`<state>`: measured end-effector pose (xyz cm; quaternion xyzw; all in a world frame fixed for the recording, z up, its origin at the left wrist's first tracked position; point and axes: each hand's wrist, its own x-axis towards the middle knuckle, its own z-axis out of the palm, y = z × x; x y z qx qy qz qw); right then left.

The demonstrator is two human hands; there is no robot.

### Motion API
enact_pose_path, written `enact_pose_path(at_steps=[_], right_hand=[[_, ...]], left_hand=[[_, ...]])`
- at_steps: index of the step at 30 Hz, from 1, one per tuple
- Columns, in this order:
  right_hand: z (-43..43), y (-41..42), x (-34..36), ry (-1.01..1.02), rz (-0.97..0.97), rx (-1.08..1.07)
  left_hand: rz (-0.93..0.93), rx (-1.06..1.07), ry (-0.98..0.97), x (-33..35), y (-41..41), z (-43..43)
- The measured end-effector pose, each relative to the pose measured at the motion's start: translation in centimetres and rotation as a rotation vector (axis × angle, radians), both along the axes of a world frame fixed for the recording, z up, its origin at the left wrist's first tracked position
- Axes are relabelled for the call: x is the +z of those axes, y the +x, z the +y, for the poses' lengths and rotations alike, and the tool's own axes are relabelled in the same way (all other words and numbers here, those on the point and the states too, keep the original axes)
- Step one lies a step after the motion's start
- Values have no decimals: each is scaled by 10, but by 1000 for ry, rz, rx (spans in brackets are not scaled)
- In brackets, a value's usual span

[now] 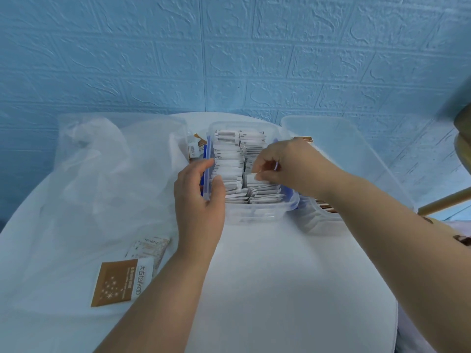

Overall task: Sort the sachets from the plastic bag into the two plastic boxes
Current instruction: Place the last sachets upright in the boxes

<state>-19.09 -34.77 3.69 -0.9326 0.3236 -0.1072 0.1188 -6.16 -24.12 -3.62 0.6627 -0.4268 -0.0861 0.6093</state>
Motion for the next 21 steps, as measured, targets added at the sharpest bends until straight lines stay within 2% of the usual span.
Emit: enact_pose_path(at_steps=[10,21], right_hand=[[-1,-2,4,-24,101,13],[-8,-4,-7,-44,111,-6]], left_hand=[[50,21,70,-1,2,-3],[30,16,77,0,2,-4]])
